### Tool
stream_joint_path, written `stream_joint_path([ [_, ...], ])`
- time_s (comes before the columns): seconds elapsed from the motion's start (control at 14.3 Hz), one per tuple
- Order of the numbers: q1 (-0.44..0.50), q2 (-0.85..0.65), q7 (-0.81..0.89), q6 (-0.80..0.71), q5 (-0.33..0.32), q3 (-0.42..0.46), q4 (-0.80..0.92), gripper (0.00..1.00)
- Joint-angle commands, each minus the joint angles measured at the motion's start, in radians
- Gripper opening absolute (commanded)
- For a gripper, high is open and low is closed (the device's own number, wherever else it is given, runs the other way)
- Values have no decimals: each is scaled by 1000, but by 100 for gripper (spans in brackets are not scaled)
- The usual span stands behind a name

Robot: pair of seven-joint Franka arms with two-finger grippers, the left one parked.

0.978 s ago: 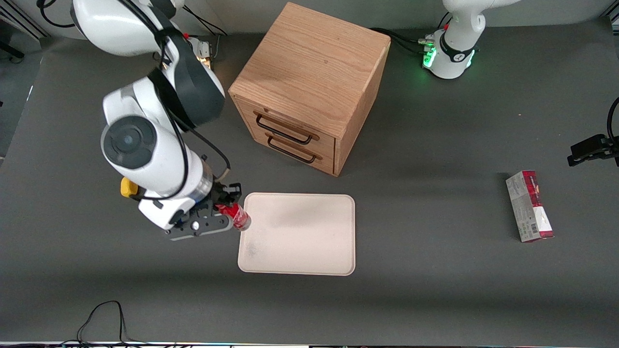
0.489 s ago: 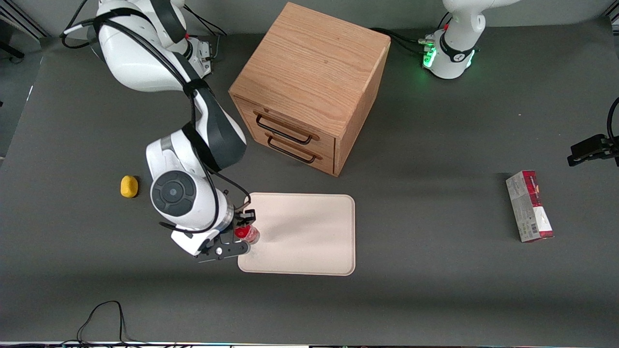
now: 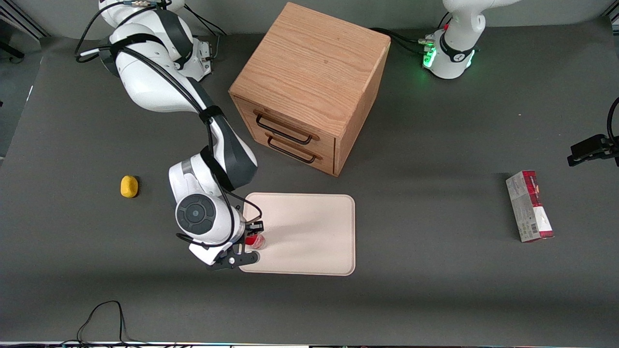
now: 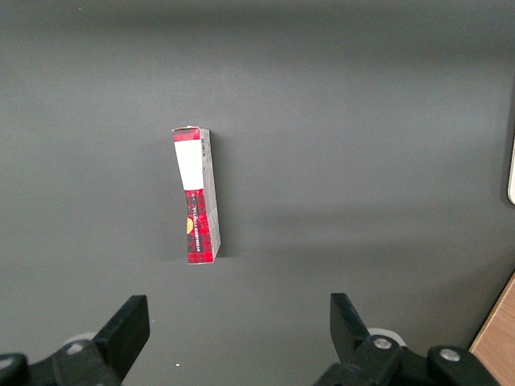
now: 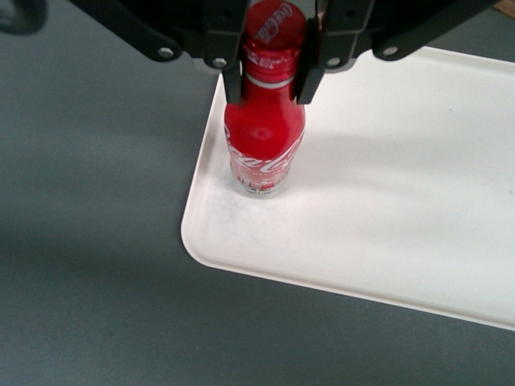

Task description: Place coke bottle on tray

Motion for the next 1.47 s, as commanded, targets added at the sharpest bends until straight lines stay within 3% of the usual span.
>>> stream_joint_path([
  [0.0, -1, -13, 2, 7, -16, 1, -3, 56],
  [0.07, 1, -13, 17, 9, -16, 1, -12, 72],
  [0.14, 1, -13, 22, 9, -16, 1, -15, 96],
  [0.21, 1, -13, 23, 9, -16, 1, -15, 100],
  [0.63, 1, -70, 31, -29, -12, 1, -19, 100],
  [0.91, 10, -243, 75, -213, -10, 1, -93, 100],
  [1.4, -1, -729, 68, -224, -4, -5, -570, 100],
])
